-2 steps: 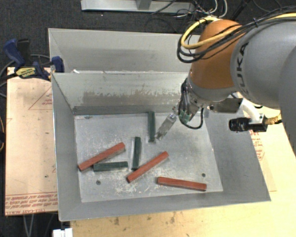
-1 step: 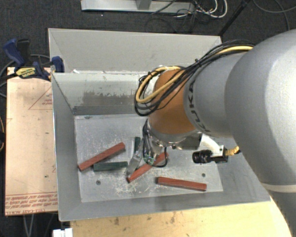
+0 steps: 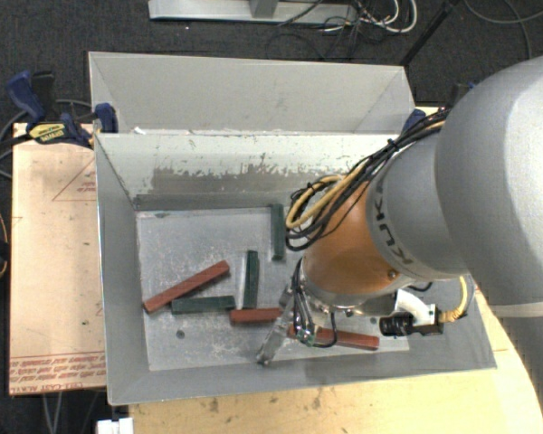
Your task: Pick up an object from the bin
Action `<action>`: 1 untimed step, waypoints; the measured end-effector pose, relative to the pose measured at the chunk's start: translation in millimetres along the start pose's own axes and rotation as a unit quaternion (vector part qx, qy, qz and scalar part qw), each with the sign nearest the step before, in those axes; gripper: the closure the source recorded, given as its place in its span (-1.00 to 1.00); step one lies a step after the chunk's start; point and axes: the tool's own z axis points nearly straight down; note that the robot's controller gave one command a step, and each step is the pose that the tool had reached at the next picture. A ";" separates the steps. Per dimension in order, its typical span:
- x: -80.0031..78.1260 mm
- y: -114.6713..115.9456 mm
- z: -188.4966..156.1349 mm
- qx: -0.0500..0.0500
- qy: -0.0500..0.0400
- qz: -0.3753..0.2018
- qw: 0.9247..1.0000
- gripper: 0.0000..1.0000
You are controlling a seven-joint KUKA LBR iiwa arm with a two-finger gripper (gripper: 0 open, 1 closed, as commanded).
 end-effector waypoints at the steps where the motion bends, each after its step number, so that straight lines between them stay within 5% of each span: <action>1: -1.5 4.7 -3.6 -0.004 -0.004 -0.001 1.000 1.00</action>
Offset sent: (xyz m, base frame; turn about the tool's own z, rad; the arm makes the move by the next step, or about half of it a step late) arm 0.0000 0.0000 0.0000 0.0000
